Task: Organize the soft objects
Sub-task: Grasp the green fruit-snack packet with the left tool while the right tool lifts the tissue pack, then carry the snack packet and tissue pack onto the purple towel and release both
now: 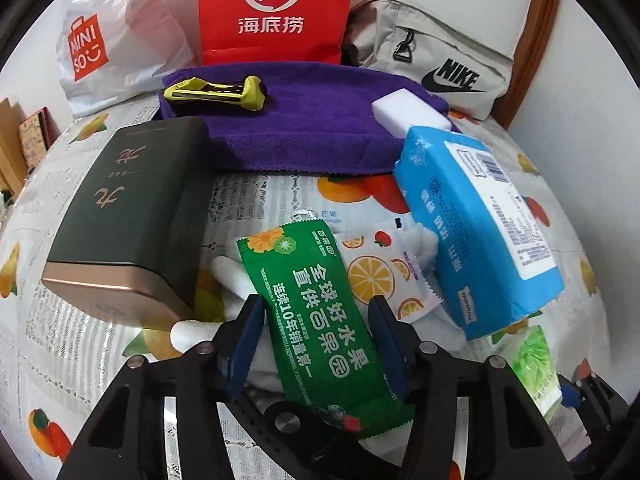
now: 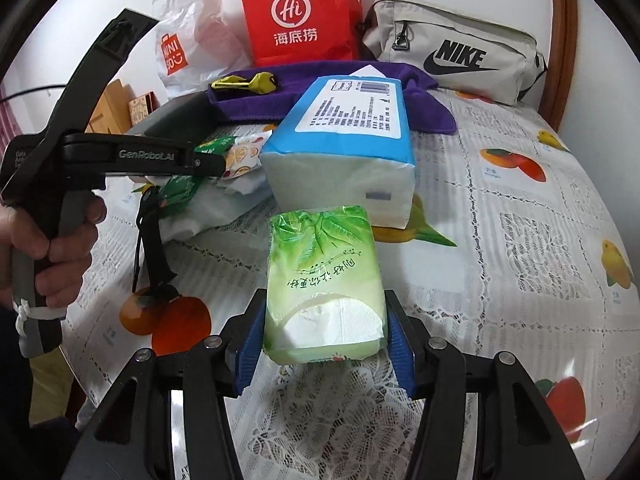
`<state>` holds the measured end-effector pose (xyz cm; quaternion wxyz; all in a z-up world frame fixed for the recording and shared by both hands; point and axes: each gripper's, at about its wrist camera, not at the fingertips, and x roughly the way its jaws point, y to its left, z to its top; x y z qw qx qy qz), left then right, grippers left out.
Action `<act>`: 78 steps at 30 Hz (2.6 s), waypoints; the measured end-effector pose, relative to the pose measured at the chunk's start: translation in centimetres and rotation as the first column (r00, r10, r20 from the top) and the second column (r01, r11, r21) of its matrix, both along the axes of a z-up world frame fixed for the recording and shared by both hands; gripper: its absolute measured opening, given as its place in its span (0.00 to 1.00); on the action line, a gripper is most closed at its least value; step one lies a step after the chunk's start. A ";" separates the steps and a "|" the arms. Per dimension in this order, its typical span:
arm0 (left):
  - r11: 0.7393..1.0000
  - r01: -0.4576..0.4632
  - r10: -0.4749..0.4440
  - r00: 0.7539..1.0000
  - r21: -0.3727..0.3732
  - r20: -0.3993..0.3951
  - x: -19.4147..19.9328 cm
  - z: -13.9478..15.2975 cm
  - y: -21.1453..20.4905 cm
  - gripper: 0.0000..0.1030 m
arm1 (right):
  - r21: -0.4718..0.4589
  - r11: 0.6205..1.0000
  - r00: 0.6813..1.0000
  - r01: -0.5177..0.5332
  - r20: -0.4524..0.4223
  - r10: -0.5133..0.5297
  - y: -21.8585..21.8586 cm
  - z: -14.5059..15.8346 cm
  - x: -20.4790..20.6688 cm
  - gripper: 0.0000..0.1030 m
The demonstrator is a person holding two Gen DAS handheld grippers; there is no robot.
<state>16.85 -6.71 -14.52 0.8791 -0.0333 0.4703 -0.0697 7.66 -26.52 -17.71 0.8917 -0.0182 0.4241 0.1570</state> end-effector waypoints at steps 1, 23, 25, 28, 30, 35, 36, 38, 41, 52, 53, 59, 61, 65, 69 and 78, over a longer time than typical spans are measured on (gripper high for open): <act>1.000 0.004 -0.004 1.000 0.000 0.002 0.0 0.0 0.0 0.44 | -0.001 1.000 1.000 0.006 0.000 -0.006 0.1 0.0 0.1 0.53; 0.984 -0.017 0.033 0.995 -0.179 0.089 -4.9 4.0 6.3 0.37 | -0.007 0.997 0.997 0.077 0.003 -0.077 0.9 1.5 -0.4 0.51; 0.983 -0.027 0.045 0.995 -0.181 0.094 -5.0 4.2 6.6 0.37 | -0.007 0.997 0.997 0.075 0.006 -0.075 1.0 1.8 -0.5 0.51; 0.982 -0.030 0.051 0.993 -0.188 0.109 -5.1 4.6 7.2 0.37 | -0.014 0.998 0.998 0.069 0.004 -0.069 1.3 2.0 -0.5 0.51; 0.980 -0.031 0.055 0.992 -0.195 0.115 -5.2 5.0 7.5 0.37 | -0.024 0.997 0.998 0.067 0.005 -0.067 1.5 2.2 -0.5 0.51; 0.981 -0.050 0.074 0.990 -0.187 0.122 -5.2 5.6 8.5 0.37 | -0.020 0.998 0.998 0.064 0.024 -0.064 1.6 3.3 -0.6 0.51; 0.981 -0.055 0.079 0.989 -0.186 0.123 -5.2 5.7 8.7 0.37 | -0.022 0.998 0.998 0.064 0.029 -0.064 1.6 3.6 -0.6 0.51; 0.980 -0.068 0.091 0.989 -0.184 0.120 -5.0 5.8 9.2 0.37 | -0.022 0.998 0.997 0.064 0.042 -0.063 1.6 4.3 -0.6 0.51; 0.980 -0.084 0.107 0.987 -0.182 0.117 -4.8 5.9 9.9 0.37 | -0.018 0.998 0.996 0.064 0.062 -0.063 1.6 5.4 -0.3 0.51; 0.981 -0.108 0.128 0.985 -0.163 0.118 -3.4 6.9 10.9 0.37 | 0.002 0.999 0.994 0.045 0.104 -0.045 2.2 8.3 2.1 0.51; 0.980 -0.108 0.128 0.985 -0.165 0.116 -3.2 7.0 11.0 0.37 | 0.002 0.999 0.994 0.046 0.104 -0.046 2.3 8.6 2.6 0.51; 0.981 -0.114 0.133 0.985 -0.159 0.114 -1.7 7.5 11.2 0.37 | 0.009 0.999 0.992 0.042 0.117 -0.042 2.7 9.7 4.7 0.51; 0.980 -0.116 0.135 0.984 -0.159 0.115 -1.1 7.8 11.3 0.37 | 0.013 0.999 0.992 0.039 0.117 -0.040 2.9 10.1 5.4 0.51; 0.980 -0.118 0.137 0.984 -0.162 0.113 -0.4 8.0 11.5 0.37 | 0.026 0.999 0.992 0.037 0.116 -0.040 3.1 10.6 7.3 0.51; 0.980 -0.121 0.139 0.984 -0.156 0.108 1.5 8.4 11.7 0.37 | 0.035 0.999 0.993 0.034 0.116 -0.038 3.3 11.0 9.2 0.51; 0.980 -0.126 0.141 0.986 -0.151 0.091 5.8 8.4 11.8 0.37 | 0.032 0.999 0.992 0.044 0.120 -0.047 3.5 11.5 14.3 0.51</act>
